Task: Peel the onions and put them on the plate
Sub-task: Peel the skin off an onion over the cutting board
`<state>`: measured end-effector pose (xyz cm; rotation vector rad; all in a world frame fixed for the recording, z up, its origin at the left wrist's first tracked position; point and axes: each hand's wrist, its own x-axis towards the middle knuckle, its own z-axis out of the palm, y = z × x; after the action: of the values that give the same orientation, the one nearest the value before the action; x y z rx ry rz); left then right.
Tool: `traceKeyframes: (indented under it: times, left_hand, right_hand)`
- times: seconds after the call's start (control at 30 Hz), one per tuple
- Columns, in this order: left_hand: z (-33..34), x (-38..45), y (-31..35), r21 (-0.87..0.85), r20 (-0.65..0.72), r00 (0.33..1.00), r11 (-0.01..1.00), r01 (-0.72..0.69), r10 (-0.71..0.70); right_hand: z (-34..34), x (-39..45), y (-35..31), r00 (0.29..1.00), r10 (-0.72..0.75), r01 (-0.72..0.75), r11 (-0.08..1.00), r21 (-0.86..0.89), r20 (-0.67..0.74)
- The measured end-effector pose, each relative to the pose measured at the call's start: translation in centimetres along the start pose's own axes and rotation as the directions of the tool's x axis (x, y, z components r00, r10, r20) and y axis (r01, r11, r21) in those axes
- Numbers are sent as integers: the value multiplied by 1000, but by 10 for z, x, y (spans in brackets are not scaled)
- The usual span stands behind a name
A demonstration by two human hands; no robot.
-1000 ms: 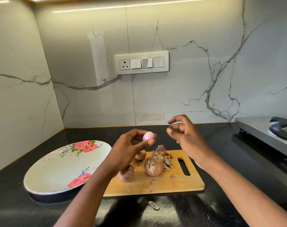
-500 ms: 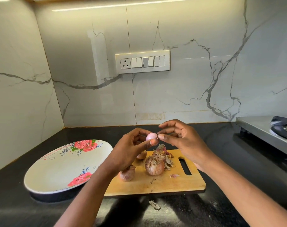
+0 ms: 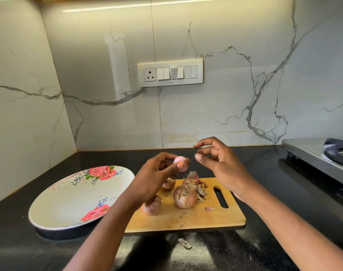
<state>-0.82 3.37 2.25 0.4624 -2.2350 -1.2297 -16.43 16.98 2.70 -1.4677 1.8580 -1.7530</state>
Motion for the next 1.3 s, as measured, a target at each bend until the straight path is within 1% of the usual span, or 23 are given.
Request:
traceKeyframes:
  times: [0.13,0.27,0.37,0.67,0.87,0.97,1.03,1.13,1.2,1.23,1.3]
  left_hand:
    - [-2,-1,2,-41,-10,1000,999,7,-7]
    - [-1,-1,2,-45,-15,1000,999,7,-8]
    - [-2,-1,1,-36,-25,1000,999,4,-5]
    - [-2,-1,2,-5,-35,999,1000,3,-4]
    - [-1,-3,4,-3,9,1000,1000,17,-17]
    - [-2,-3,3,-59,41,999,998,31,-29]
    - [-3,-3,3,-86,35,999,996,36,-33]
    - [-3,-3,3,-115,4,999,993,38,-37]
    - [-2,-3,2,-112,-3,999,993,34,-35]
    - [-1,-3,2,-107,-4,1000,994,31,-31]
    - [-1,-2,1,-93,-10,1000,995,23,-24]
  right_hand:
    - [1,-1,4,999,-31,33,993,-115,24]
    - [8,-4,4,999,-24,28,996,-80,43]
    - [9,-4,4,999,-34,35,998,-46,21]
    - [7,-5,4,998,-66,64,995,-77,-16]
    - [9,-4,3,996,-82,76,986,-146,-34]
    - [8,-2,8,989,-102,78,974,-212,-104]
    - [3,-1,12,987,-98,65,967,-247,-125]
    - [-1,-1,18,998,-46,33,944,-329,-33]
    - [1,-1,18,999,-44,37,929,-368,-11]
    - [2,-1,16,999,-51,45,935,-351,-9]
    - [2,-1,11,998,-61,62,966,-250,11]
